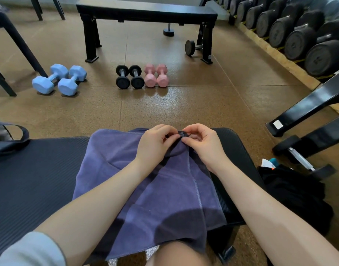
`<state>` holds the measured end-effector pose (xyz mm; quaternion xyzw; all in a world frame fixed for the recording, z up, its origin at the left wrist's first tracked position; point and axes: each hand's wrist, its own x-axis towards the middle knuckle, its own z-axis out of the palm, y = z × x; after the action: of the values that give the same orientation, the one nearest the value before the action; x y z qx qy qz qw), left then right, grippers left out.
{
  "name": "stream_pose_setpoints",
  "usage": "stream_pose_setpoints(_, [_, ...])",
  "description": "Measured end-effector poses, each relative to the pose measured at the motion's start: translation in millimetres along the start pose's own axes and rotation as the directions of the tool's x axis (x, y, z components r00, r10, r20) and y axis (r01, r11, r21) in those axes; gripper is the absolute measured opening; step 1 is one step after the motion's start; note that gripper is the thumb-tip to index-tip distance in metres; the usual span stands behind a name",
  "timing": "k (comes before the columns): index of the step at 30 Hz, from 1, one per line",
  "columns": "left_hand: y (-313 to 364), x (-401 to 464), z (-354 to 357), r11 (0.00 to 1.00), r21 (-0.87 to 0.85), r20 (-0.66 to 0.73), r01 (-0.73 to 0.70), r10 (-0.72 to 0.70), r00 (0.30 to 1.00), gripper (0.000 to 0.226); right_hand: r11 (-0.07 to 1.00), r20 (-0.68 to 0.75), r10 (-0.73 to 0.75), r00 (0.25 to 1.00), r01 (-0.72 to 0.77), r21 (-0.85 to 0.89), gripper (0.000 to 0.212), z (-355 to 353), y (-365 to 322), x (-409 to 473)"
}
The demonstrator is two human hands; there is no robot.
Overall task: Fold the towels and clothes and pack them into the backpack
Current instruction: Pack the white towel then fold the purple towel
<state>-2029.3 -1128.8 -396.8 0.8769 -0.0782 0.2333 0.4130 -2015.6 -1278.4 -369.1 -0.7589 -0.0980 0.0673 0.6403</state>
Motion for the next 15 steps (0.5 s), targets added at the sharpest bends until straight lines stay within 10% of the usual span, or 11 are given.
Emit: stream_pose_setpoints(15, [1.4, -1.1, -2.5, 0.997, -0.035, 0.046, 0.072, -0.070, 0.996, 0.010, 0.988, 0.003, -0.080, 0.997, 0.079, -0.136, 0.027, 1.4, 3.1, 3.4])
